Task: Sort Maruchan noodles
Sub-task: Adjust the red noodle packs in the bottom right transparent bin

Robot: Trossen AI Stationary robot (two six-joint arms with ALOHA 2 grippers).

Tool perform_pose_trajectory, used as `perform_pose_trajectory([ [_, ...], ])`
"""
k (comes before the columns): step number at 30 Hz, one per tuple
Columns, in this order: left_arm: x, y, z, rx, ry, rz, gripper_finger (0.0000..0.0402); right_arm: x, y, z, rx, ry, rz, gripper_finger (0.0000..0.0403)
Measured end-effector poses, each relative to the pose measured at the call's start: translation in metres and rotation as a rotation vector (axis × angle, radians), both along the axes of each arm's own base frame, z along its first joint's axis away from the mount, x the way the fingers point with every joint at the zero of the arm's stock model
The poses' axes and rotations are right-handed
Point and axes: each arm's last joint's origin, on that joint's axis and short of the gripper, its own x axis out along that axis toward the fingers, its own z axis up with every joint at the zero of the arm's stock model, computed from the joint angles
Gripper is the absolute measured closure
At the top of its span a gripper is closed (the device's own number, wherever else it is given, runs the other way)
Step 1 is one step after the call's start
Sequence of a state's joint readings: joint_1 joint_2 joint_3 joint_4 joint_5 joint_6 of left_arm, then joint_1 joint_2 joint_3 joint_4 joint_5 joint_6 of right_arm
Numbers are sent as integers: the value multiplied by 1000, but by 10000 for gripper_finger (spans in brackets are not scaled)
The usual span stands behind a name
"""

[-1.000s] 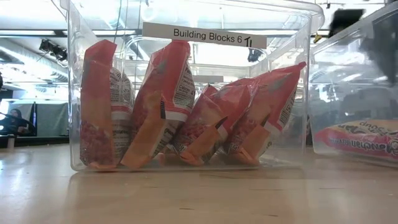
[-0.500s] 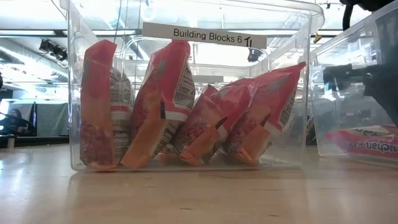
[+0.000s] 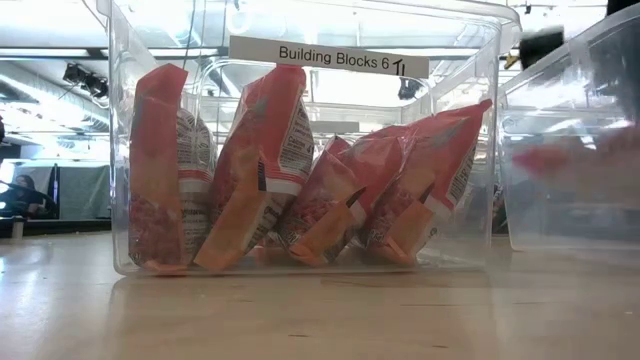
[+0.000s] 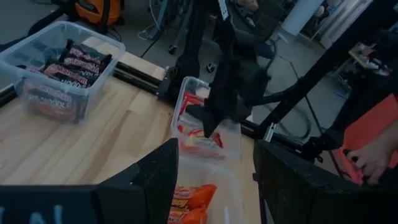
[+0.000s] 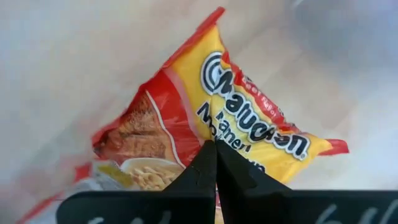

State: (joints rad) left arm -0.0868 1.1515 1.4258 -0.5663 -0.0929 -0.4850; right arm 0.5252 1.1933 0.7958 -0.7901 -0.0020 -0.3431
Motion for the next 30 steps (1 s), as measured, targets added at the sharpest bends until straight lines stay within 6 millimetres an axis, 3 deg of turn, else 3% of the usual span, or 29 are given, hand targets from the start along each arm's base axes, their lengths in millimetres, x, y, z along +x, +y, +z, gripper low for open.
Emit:
perform_pose_trajectory([
  [9,16,-3,3,68,-80,-24,191,-28,-11,59,154,-254,-146,401],
  [14,34,-4,-5,110,-65,-44,191,-35,-17,71,180,-354,-176,401],
  [17,37,-2,-9,118,-47,-39,191,-31,-15,60,156,-393,-170,401],
  [24,40,3,-10,88,-44,-12,191,-18,-9,3,70,-402,-177,398],
  [30,41,3,-10,68,-44,-7,191,-14,-7,-32,49,-371,-173,390],
])
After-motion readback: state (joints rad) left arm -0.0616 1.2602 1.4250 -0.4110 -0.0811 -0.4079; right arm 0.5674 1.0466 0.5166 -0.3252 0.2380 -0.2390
